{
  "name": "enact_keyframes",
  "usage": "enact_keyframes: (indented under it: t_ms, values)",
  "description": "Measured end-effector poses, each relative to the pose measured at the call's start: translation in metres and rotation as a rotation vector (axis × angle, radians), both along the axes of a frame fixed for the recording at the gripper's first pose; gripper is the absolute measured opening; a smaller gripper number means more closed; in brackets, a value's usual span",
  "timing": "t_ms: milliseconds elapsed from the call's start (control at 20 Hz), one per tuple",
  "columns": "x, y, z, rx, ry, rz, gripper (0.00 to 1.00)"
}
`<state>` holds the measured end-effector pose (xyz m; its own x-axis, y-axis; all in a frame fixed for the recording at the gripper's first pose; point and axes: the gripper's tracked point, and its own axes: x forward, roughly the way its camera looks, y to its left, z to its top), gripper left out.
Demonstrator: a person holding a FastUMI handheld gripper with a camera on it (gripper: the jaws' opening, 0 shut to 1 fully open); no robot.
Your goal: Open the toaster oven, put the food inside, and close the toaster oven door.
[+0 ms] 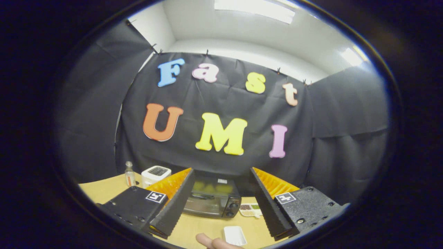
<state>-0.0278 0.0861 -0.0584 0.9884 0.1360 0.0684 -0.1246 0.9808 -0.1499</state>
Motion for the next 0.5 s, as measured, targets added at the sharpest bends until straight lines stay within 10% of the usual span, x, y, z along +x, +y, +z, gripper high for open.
enact_keyframes:
  t_ms: [500]
  values:
    - [-0.086, -0.021, 0.011, 0.092, 0.045, -0.003, 0.99]
